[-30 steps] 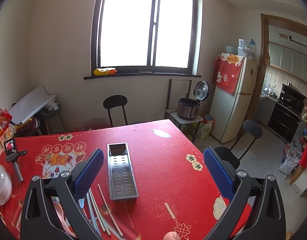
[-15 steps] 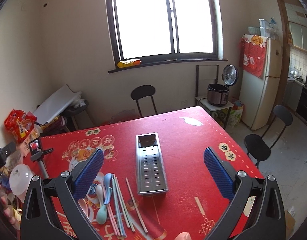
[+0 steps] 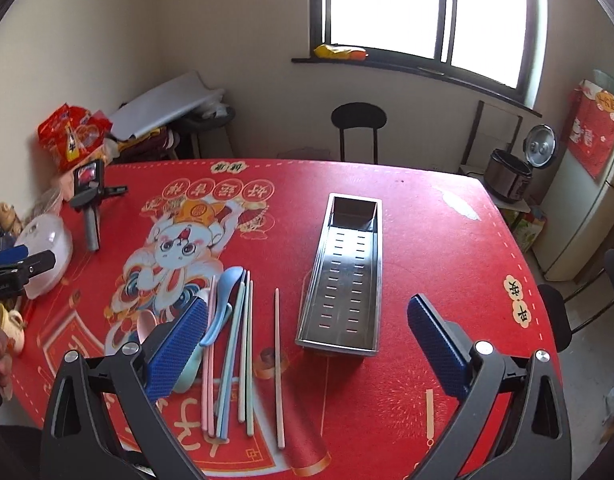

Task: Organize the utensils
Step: 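Lower the left tool onto the pink spoon while the right tool grasps a white chopstick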

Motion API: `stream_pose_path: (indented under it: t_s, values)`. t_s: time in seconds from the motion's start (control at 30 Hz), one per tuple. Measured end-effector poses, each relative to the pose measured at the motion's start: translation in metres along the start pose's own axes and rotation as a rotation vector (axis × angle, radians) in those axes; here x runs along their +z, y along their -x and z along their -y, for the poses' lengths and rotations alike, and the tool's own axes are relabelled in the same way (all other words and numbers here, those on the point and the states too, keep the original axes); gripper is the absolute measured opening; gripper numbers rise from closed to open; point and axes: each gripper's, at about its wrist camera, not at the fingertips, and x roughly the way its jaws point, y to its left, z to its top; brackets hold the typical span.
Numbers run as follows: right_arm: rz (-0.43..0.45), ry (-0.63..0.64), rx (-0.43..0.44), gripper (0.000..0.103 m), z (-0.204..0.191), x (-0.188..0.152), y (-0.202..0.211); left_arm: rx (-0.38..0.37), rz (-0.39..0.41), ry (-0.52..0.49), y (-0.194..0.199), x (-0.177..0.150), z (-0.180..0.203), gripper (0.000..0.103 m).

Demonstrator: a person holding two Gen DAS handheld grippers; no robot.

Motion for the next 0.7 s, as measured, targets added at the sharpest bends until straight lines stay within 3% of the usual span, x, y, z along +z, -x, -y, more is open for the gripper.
stream_pose_path:
  t_s: [0.27, 0.4, 0.53, 0.7]
  values:
    - [-0.12, 0.046, 0.05, 0.098, -0.011, -0.032, -0.055, -0.084, -0.16, 0.02, -0.058, -0.031, 0.006, 0.096]
    - [-0.175, 0.017, 0.069, 0.098, -0.005, -0.044, -0.078, -0.12, -0.242, 0.022, -0.085, -0.043, 0.009, 0.078]
    - [-0.204, -0.015, 0.083, 0.097, -0.001, -0.054, -0.093, -0.179, -0.332, 0.051, -0.107, -0.058, 0.01, 0.075]
    - [-0.24, -0.072, 0.127, 0.092, 0.005, -0.06, -0.103, -0.255, -0.403, 0.063, -0.124, -0.07, 0.02, 0.064]
